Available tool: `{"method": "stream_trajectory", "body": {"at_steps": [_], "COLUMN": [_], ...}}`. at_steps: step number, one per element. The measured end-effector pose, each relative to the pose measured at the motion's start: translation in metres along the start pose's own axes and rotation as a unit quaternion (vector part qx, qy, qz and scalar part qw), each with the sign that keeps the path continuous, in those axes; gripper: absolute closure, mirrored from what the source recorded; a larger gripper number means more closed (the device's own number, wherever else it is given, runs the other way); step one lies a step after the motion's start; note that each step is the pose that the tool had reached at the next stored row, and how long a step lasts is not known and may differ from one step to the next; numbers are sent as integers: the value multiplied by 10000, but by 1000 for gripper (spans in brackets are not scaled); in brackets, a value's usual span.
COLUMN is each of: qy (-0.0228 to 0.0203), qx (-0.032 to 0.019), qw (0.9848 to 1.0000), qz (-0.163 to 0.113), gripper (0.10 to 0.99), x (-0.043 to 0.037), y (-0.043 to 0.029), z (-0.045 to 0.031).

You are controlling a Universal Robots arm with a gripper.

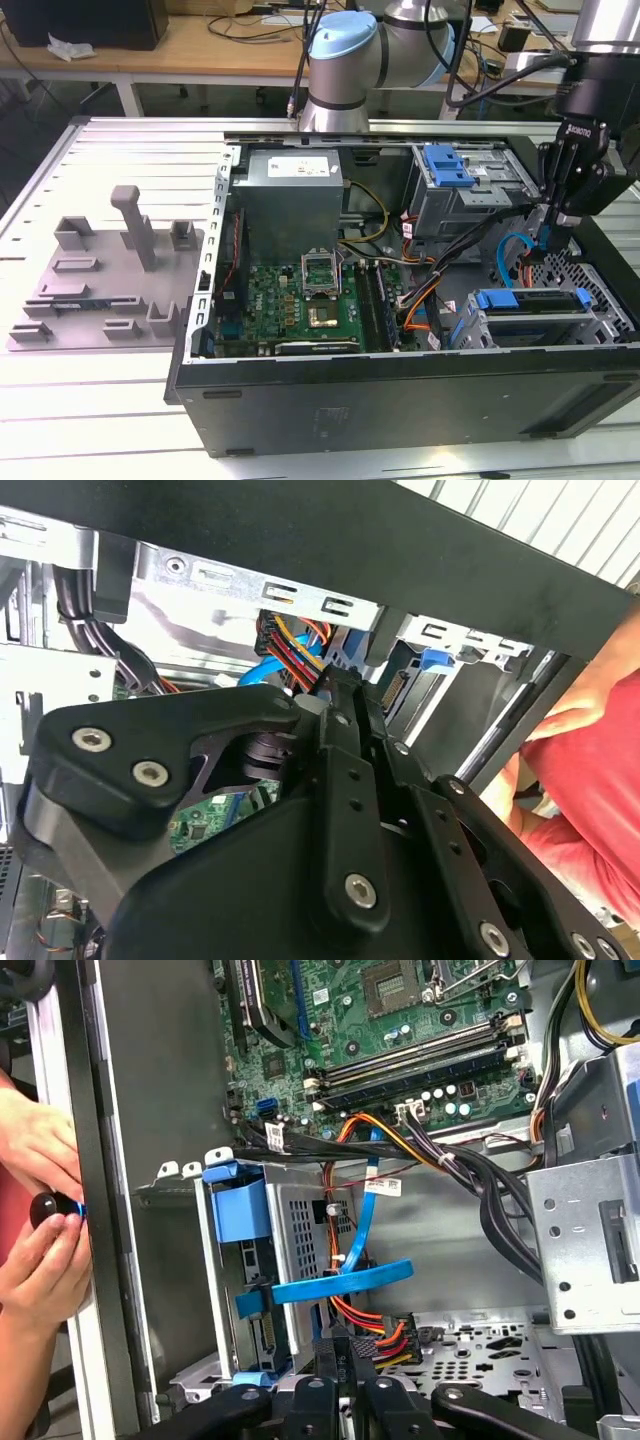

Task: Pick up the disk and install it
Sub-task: 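Insert the first disk wire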

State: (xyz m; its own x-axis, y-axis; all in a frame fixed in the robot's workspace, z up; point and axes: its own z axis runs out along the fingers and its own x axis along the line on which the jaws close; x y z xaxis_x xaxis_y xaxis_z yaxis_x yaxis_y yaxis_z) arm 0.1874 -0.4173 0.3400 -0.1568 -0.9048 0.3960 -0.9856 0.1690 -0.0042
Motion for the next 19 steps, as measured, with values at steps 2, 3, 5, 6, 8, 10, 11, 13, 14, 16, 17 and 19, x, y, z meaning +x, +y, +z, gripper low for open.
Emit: {"method": "stream_trajectory", "body": {"at_steps": [2, 3, 5, 6, 8, 10, 11, 13, 14, 16, 17, 19], "qy": [0, -3, -28, -34, -74, -135, -188, -269, -307, -385, -410, -468], "qx": [0, 0, -4, -4, -6, -12, -16, -24, -28, -36, -39, -47], "qw": [10000, 10000, 10000, 10000, 10000, 9999, 9998, 9996, 9995, 9993, 9992, 9989], "qz": [0, -1, -1, -1, -2, -4, -6, -9, -11, -14, -15, -18], "gripper": [918, 918, 918, 918, 918, 918, 918, 918, 918, 918, 918, 918], "x": [1, 11, 33, 40, 79, 120, 149, 183, 198, 237, 255, 299], "y": [0, -2, -1, 2, 18, 28, 33, 33, 32, 29, 28, 23], "z": [1, -6, -17, -15, 1, 18, 30, 43, 49, 63, 68, 83]}}
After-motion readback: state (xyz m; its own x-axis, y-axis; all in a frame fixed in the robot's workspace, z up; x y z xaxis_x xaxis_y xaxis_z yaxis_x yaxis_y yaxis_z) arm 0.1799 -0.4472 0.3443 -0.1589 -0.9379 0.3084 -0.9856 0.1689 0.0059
